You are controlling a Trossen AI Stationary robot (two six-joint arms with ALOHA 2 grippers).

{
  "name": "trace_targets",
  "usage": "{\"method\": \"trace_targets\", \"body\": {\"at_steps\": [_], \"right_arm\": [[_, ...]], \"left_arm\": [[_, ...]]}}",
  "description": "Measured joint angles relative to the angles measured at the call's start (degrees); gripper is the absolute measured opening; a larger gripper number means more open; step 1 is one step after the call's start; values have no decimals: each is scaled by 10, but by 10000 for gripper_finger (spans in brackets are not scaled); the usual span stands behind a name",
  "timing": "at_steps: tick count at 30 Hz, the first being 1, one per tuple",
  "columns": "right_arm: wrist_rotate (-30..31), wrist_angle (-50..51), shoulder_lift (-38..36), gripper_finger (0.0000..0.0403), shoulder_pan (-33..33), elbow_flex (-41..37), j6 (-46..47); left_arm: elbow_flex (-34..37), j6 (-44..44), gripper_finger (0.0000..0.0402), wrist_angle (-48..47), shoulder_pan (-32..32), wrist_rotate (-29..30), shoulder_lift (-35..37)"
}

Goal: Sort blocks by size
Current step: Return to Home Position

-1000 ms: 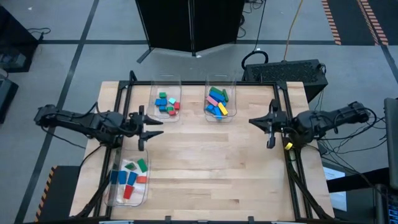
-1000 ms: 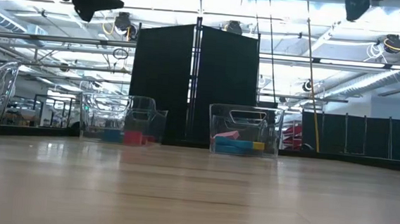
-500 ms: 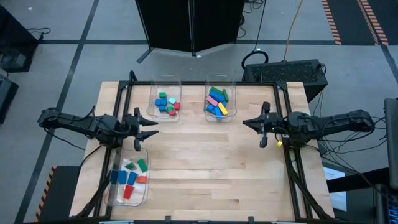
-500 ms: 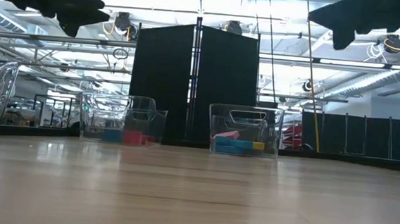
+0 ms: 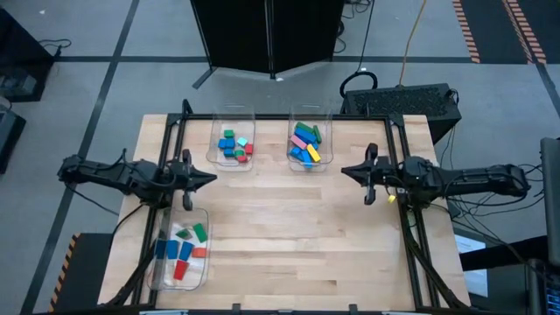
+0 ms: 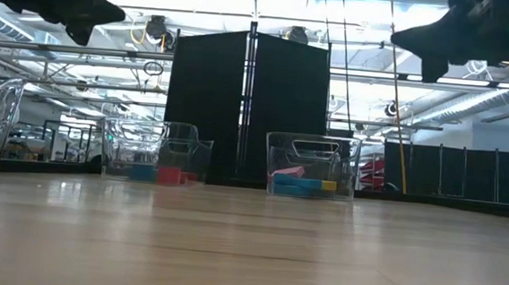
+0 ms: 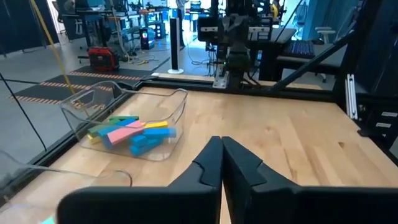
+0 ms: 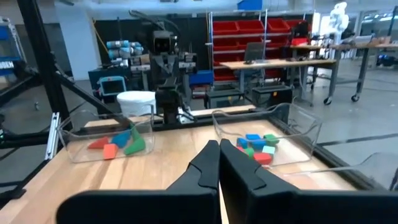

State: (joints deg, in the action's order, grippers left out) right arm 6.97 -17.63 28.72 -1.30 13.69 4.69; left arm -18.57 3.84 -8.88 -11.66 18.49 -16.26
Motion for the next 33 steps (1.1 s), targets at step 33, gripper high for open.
{"method": "trace_targets", "body": {"at_steps": [33], "right_arm": [[-30, 110, -217, 0, -3, -107, 28]], "left_arm": [[143, -1, 2, 5, 0, -7, 162]]}}
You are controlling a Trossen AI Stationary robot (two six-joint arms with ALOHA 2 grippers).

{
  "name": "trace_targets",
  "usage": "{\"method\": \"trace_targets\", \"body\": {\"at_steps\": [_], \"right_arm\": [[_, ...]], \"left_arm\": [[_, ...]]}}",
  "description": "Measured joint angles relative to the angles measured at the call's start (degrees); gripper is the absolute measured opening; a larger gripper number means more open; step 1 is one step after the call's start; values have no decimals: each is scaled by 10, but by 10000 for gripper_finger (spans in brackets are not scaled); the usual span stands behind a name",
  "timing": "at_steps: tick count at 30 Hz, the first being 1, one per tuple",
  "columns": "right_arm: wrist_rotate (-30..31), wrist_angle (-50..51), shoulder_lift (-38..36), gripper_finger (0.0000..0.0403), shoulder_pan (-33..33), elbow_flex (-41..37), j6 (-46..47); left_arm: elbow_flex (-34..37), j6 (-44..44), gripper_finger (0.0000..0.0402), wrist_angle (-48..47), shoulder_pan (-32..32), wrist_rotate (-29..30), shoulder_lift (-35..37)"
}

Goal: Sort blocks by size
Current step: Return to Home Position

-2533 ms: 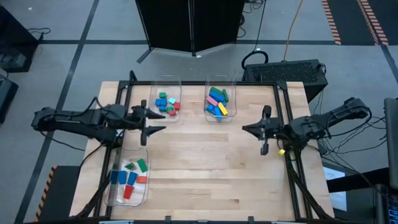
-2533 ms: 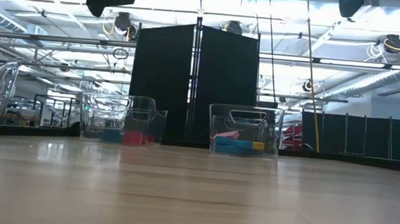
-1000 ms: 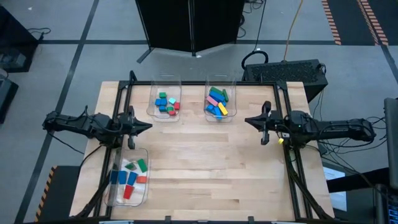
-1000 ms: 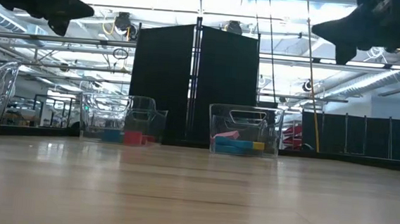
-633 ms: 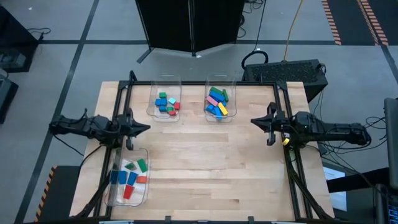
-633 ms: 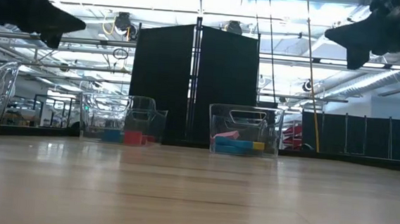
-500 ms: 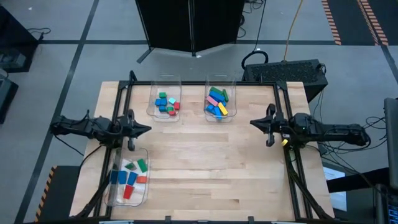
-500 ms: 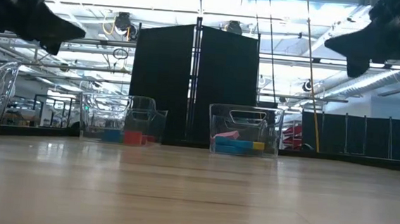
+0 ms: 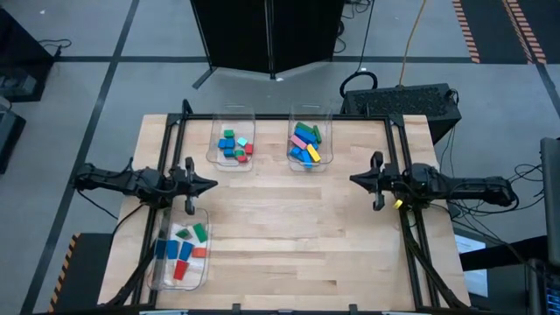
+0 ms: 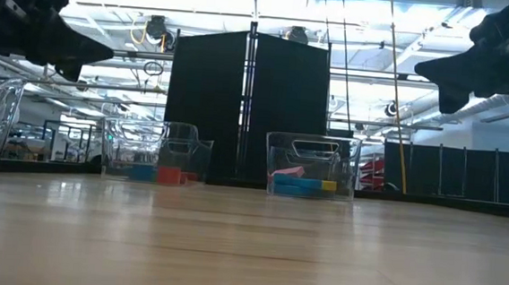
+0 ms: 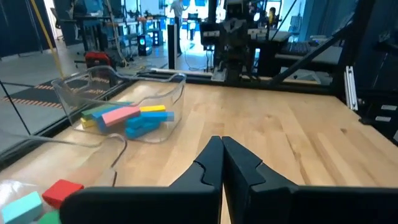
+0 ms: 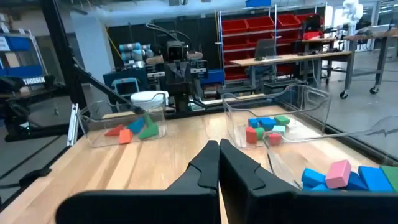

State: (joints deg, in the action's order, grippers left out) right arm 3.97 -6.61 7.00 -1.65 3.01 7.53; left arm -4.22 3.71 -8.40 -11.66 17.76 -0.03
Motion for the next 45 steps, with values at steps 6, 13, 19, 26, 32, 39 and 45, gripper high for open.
{"method": "trace_targets", "body": {"at_steps": [6, 13, 19, 26, 32, 39, 45], "right_arm": [[-10, -37, -1, 0, 0, -22, 5], [-9, 3, 0, 0, 0, -22, 8], [-10, 21, 0, 0, 1, -22, 14], [-11, 8, 0, 0, 1, -22, 5], [-11, 9, 0, 0, 1, -22, 7], [-11, 13, 0, 0, 1, -22, 7], [-11, 9, -4, 0, 1, -22, 2]], "left_arm": [[7, -11, 2, 21, 0, -5, 0], [8, -14, 2, 21, 0, -14, 0], [13, -17, 2, 37, 0, -26, -4], [39, -47, 2, 110, 0, -57, -33], [39, -42, 2, 110, 0, -51, -53], [39, -41, 2, 113, 0, -29, -56], [39, -51, 2, 117, 0, -26, -40]]}}
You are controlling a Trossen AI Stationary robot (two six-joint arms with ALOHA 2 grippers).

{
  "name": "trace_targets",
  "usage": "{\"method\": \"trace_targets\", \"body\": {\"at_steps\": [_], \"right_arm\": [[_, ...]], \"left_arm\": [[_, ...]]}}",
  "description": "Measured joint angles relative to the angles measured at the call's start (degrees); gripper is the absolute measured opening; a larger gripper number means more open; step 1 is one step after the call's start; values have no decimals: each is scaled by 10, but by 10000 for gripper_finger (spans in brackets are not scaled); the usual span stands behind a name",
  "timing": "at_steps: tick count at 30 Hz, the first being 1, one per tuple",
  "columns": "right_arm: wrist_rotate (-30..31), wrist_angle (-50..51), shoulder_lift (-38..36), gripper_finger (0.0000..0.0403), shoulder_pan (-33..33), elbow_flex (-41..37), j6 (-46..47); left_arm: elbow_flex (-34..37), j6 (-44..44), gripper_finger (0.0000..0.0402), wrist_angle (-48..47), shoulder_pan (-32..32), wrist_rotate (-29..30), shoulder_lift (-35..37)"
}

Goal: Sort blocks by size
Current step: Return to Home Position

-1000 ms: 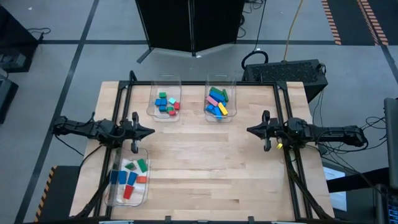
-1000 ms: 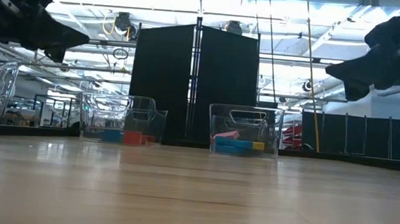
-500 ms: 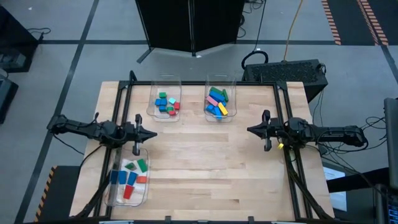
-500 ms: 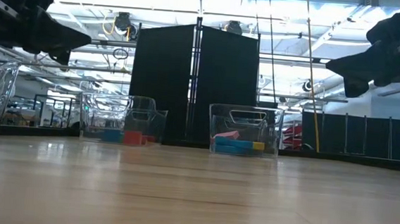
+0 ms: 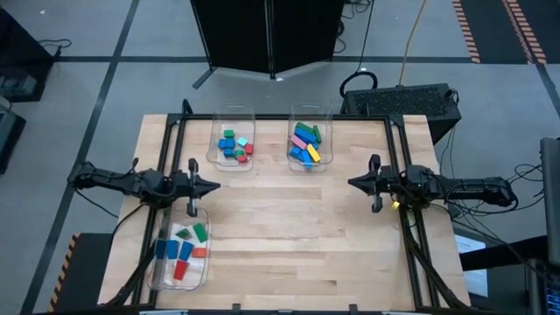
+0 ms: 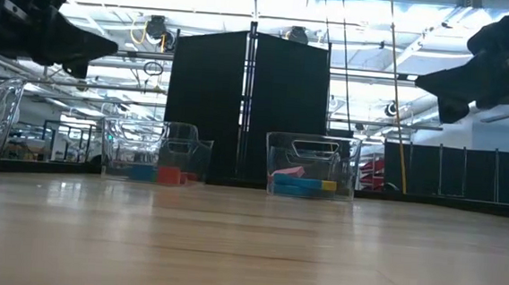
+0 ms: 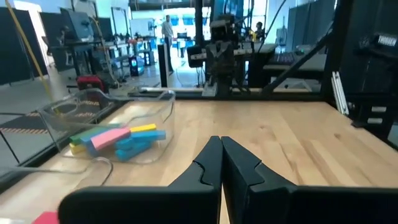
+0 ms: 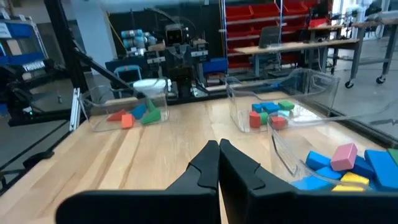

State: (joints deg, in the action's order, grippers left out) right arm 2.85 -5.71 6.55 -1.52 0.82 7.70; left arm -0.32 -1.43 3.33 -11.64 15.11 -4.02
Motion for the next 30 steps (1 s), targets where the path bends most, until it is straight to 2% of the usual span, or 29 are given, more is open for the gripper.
{"method": "trace_targets", "body": {"at_steps": [5, 8, 30], "right_arm": [[0, 5, -40, 0, 0, 0, -7], [0, 24, -65, 0, 0, 0, -9], [1, 25, -64, 8, 0, 1, 1]], "left_arm": [[0, -13, 2, -1, 0, 0, 40], [-2, -19, 2, -11, 0, -3, 40], [-3, -4, 2, -3, 0, -14, 40]]}}
